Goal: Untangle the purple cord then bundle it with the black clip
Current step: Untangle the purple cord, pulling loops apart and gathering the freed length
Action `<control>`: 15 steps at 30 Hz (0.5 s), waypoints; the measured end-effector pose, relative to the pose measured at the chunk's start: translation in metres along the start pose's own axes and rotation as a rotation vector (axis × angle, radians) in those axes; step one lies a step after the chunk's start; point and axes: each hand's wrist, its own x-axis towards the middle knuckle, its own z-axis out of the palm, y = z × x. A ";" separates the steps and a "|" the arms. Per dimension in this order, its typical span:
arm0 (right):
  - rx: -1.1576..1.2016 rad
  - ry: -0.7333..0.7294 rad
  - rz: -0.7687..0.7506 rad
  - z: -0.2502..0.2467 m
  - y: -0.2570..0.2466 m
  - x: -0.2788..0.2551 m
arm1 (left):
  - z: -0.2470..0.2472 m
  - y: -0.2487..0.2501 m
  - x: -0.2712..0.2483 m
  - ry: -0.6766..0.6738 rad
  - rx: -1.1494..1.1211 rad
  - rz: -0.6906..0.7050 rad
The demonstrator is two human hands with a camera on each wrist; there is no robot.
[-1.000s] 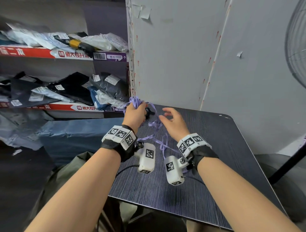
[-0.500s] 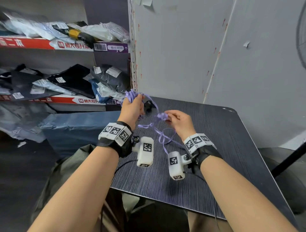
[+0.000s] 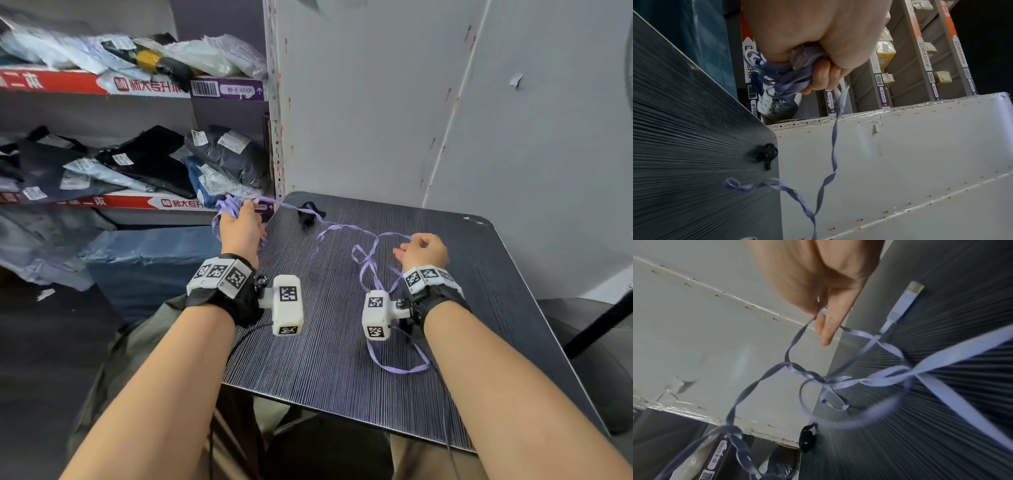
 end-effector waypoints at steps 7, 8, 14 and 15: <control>-0.042 -0.403 -0.065 0.014 -0.022 -0.014 | 0.005 -0.014 -0.001 -0.155 0.119 0.020; -0.126 -0.410 -0.121 0.016 -0.027 -0.019 | 0.008 -0.014 -0.002 -0.175 0.129 0.013; -0.497 -0.457 -0.391 0.022 -0.040 -0.041 | 0.022 -0.014 -0.014 -0.323 0.173 0.039; -0.483 -0.471 -0.421 0.025 -0.042 -0.045 | 0.023 -0.013 -0.016 -0.335 0.182 0.038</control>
